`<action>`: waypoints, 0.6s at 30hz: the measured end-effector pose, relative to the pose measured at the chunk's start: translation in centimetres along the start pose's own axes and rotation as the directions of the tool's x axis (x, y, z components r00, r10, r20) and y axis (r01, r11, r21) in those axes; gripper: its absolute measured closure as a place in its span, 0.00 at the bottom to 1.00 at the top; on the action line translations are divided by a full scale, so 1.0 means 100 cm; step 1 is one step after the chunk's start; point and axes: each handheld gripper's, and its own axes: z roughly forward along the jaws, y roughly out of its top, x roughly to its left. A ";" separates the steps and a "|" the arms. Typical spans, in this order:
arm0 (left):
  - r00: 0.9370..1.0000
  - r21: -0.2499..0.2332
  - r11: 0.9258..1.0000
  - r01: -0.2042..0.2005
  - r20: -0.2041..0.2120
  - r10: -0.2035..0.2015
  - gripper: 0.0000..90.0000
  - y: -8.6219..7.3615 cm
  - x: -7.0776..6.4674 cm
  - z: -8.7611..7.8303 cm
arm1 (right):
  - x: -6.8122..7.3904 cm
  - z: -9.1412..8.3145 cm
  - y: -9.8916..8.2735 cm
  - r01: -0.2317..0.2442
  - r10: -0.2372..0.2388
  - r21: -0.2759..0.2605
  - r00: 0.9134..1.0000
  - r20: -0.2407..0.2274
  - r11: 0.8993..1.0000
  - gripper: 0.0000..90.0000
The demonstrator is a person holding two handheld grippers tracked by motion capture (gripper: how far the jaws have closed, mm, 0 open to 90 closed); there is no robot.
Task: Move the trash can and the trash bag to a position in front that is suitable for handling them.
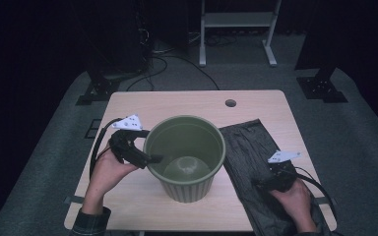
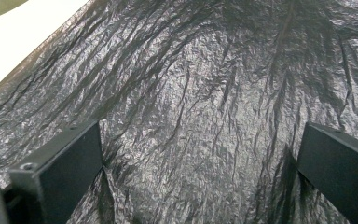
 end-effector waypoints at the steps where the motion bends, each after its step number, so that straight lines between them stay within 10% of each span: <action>1: 1.000 -0.003 1.000 0.002 -0.002 -0.002 0.00 0.000 0.001 -0.001 | 0.000 0.000 0.000 0.000 0.000 0.000 1.000 0.000 1.000 0.00; 18: 0.996 -0.101 0.995 0.005 -0.088 -0.014 0.00 0.006 -0.006 -0.043 | 0.000 0.000 0.000 -0.001 0.001 0.000 1.000 0.001 1.000 0.00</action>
